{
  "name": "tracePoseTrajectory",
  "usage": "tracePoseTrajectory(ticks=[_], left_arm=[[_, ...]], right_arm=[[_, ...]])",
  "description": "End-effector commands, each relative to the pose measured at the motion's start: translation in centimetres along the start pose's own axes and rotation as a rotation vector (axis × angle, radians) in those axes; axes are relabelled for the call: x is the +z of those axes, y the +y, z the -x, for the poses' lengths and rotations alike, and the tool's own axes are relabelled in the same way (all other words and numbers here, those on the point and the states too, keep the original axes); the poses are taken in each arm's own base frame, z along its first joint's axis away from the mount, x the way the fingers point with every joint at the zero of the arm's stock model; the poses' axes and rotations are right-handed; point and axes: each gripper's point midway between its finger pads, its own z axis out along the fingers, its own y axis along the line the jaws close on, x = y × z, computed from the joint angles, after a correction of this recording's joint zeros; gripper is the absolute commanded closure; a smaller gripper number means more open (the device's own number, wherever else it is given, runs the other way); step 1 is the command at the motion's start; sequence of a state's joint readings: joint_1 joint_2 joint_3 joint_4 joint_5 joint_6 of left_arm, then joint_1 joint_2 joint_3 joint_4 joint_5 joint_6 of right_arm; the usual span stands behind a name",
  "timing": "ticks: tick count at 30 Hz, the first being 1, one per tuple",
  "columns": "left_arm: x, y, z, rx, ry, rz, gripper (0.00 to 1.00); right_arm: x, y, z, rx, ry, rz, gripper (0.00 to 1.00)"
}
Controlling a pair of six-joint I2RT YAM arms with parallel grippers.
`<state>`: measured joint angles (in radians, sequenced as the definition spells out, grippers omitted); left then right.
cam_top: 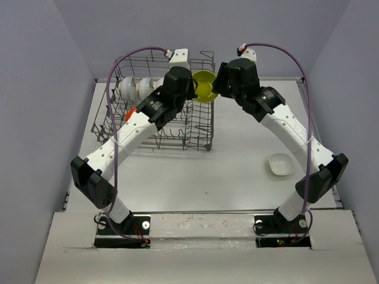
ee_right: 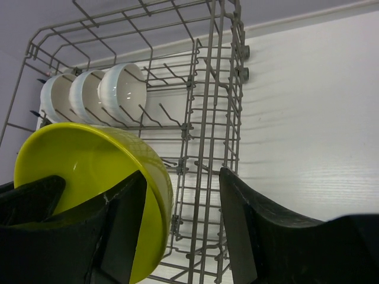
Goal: Load the bowls into the dish rack
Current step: Pass from the right arm to the left, then insert the bowl into the dish rack.
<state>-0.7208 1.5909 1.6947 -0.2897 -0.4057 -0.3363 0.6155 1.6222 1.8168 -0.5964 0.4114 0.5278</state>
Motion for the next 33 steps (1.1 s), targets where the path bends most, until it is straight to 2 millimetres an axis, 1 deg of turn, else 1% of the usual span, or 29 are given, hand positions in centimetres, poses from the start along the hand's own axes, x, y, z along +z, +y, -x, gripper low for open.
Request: tracePoseTrajectory(ticks=[1, 2, 4, 5, 6, 7, 8, 9, 11, 12, 13, 14, 15, 16, 17, 19, 20, 21, 22, 23, 25, 26, 27, 28, 29, 30, 32, 33], left_arm=[[-3.0, 0.7, 5.9, -0.058, -0.155, 0.006, 1.0], [-2.8, 1.0, 5.6, -0.059, -0.15, 0.016, 1.0], [-2.6, 1.9, 5.7, -0.062, -0.156, 0.043, 1.0], [-2.4, 2.3, 5.6, -0.06, -0.155, 0.053, 1.0], [-2.0, 3.3, 5.8, -0.064, -0.159, 0.074, 1.0], [-1.8, 3.8, 6.0, -0.064, -0.159, 0.082, 1.0], [-1.6, 4.4, 6.2, -0.065, -0.162, 0.093, 1.0], [-1.3, 5.0, 6.4, -0.063, -0.16, 0.107, 1.0], [-0.7, 6.6, 7.2, -0.054, -0.165, 0.147, 1.0], [-0.6, 7.1, 7.5, -0.039, -0.166, 0.162, 1.0], [-0.4, 8.1, 7.9, -0.036, -0.174, 0.197, 1.0], [-0.1, 8.5, 8.3, -0.031, -0.176, 0.214, 1.0], [0.1, 8.9, 8.7, -0.028, -0.178, 0.225, 1.0], [0.3, 9.4, 8.9, -0.019, -0.177, 0.238, 1.0], [0.5, 10.2, 9.2, -0.018, -0.179, 0.258, 1.0], [1.0, 10.8, 9.8, -0.013, -0.183, 0.275, 1.0], [1.7, 11.3, 9.4, 0.002, -0.166, 0.293, 1.0], [1.7, 11.7, 10.2, 0.0, -0.182, 0.308, 1.0], [1.9, 12.0, 10.4, 0.007, -0.184, 0.326, 1.0], [2.6, 12.1, 10.6, 0.023, -0.18, 0.341, 1.0], [3.1, 12.5, 10.9, 0.039, -0.182, 0.378, 1.0], [3.5, 12.7, 11.0, 0.048, -0.183, 0.392, 1.0], [4.2, 12.7, 11.2, 0.066, -0.176, 0.407, 1.0], [4.5, 12.8, 11.4, 0.071, -0.178, 0.421, 1.0], [4.7, 13.2, 11.5, 0.085, -0.174, 0.453, 1.0], [5.4, 13.2, 11.9, 0.099, -0.181, 0.465, 1.0], [5.7, 13.7, 12.4, 0.118, -0.19, 0.509, 1.0], [6.2, 13.8, 12.8, 0.133, -0.196, 0.524, 1.0]], right_arm=[[-2.7, -0.2, 4.2, 0.061, -0.128, 0.001, 0.41], [-2.9, -0.1, 4.6, 0.069, -0.144, 0.007, 0.41], [-3.1, -0.3, 5.1, 0.075, -0.161, -0.002, 0.4], [-3.1, -0.6, 5.2, 0.074, -0.171, -0.02, 0.4], [-3.0, -0.7, 5.4, 0.064, -0.178, -0.03, 0.39], [-2.4, -1.0, 5.4, 0.053, -0.181, -0.054, 0.39], [-2.4, -1.1, 5.4, 0.053, -0.184, -0.06, 0.39], [-1.4, -1.1, 4.6, 0.033, -0.165, -0.076, 0.4], [-0.4, -0.9, 4.0, 0.023, -0.149, -0.078, 0.41], [0.8, -0.7, 3.2, 0.011, -0.127, -0.083, 0.41], [1.4, -0.4, 2.7, 0.003, -0.114, -0.08, 0.41], [2.7, -0.4, 1.5, -0.016, -0.086, -0.093, 0.42], [3.2, -0.4, 1.2, -0.019, -0.078, -0.098, 0.42], [3.4, -0.3, 1.4, -0.02, -0.083, -0.104, 0.42], [3.8, -0.3, 1.1, -0.024, -0.078, -0.111, 0.42], [4.4, -0.4, 0.8, -0.028, -0.075, -0.122, 0.41], [4.4, -0.3, 1.0, -0.025, -0.078, -0.122, 0.41], [4.4, -0.2, 1.1, -0.023, -0.08, -0.118, 0.41], [4.6, -0.1, 1.0, -0.027, -0.078, -0.118, 0.41], [4.5, 0.0, 1.4, -0.03, -0.085, -0.114, 0.41], [4.7, 0.1, 1.6, -0.036, -0.086, -0.119, 0.41], [5.2, 0.1, 1.1, -0.047, -0.075, -0.125, 0.42], [5.3, 0.2, 1.4, -0.05, -0.074, -0.127, 0.42], [5.5, 0.3, 1.3, -0.056, -0.071, -0.129, 0.42], [5.7, 0.1, 0.9, -0.064, -0.062, -0.138, 0.42], [6.2, 0.0, 0.5, -0.072, -0.052, -0.146, 0.43], [6.5, 0.0, -0.2, -0.075, -0.036, -0.143, 0.45], [6.7, -0.1, -0.8, -0.076, -0.022, -0.144, 0.48]])
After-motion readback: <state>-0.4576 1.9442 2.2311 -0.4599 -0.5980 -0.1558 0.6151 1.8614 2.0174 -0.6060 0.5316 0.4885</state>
